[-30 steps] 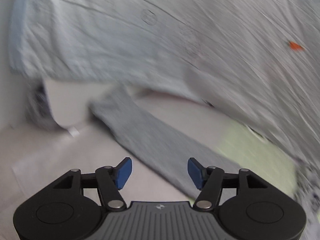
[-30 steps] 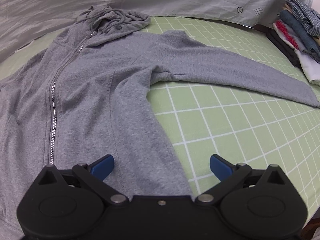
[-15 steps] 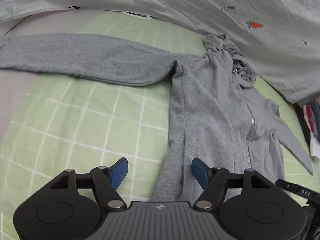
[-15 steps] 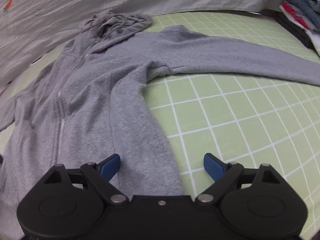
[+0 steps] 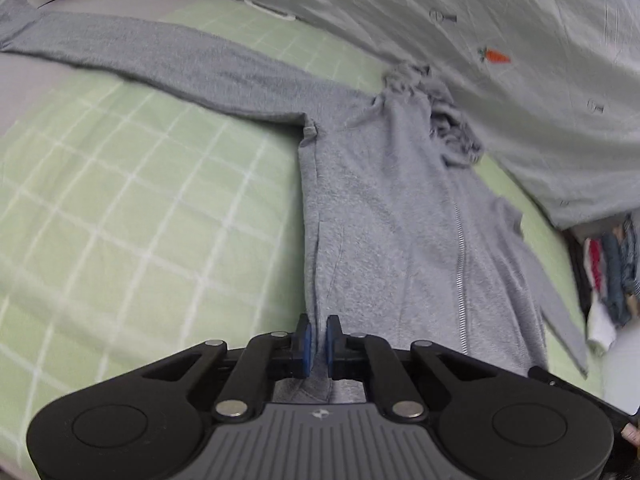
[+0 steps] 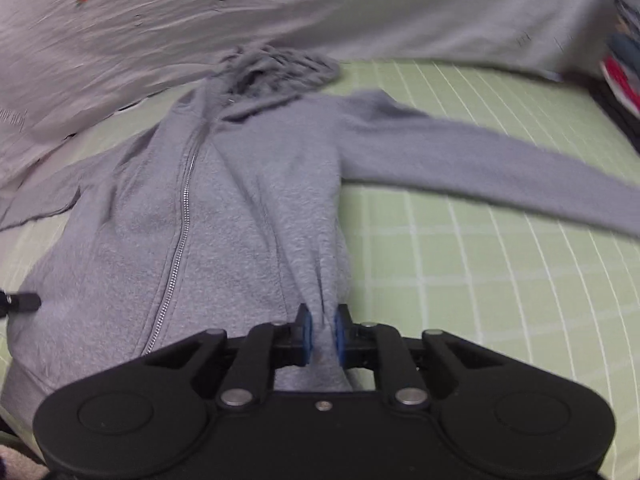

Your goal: Fold clothes

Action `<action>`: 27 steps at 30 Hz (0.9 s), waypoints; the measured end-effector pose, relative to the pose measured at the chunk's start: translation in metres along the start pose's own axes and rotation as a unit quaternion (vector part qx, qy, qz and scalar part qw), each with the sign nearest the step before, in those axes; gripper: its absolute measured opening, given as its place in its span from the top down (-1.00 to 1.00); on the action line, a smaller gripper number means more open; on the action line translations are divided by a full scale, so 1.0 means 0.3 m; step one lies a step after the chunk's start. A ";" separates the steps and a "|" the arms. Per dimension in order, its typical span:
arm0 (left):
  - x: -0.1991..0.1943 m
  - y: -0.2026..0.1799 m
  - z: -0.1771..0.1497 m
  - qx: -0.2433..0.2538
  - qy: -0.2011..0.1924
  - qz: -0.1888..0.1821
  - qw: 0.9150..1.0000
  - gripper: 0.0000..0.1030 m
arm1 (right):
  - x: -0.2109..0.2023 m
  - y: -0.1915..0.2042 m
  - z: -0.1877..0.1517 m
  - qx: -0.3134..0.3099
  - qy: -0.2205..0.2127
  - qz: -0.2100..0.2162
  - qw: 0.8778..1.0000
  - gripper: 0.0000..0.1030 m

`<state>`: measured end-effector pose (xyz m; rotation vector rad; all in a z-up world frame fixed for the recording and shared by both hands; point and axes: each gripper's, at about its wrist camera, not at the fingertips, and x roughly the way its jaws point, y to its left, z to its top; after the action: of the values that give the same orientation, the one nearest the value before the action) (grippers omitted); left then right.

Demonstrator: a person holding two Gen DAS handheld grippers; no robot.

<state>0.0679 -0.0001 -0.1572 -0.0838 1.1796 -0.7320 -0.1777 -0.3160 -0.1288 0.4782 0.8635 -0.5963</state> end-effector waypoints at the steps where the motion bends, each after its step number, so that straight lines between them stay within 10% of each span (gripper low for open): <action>1: 0.003 -0.015 -0.022 0.005 0.004 0.013 1.000 0.85 | 0.005 -0.020 -0.015 0.005 0.011 0.006 1.000 0.74; 8: -0.028 -0.036 -0.061 -0.022 -0.013 0.049 0.998 0.80 | 0.024 -0.001 -0.023 -0.073 0.056 0.012 0.996 0.49; 15: -0.093 -0.085 0.004 -0.020 -0.061 0.093 0.994 0.19 | 0.003 -0.053 0.048 -0.062 0.008 -0.014 0.998 -0.71; 27: 0.026 -0.152 0.342 0.052 -0.078 0.120 0.988 -0.21 | 0.076 -0.180 0.213 0.004 -0.043 -0.081 0.996 -0.95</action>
<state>0.1359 -0.0710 -0.1024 0.0860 0.9809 -0.5619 -0.1661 -0.4014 -0.1192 0.3892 0.8227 -0.7643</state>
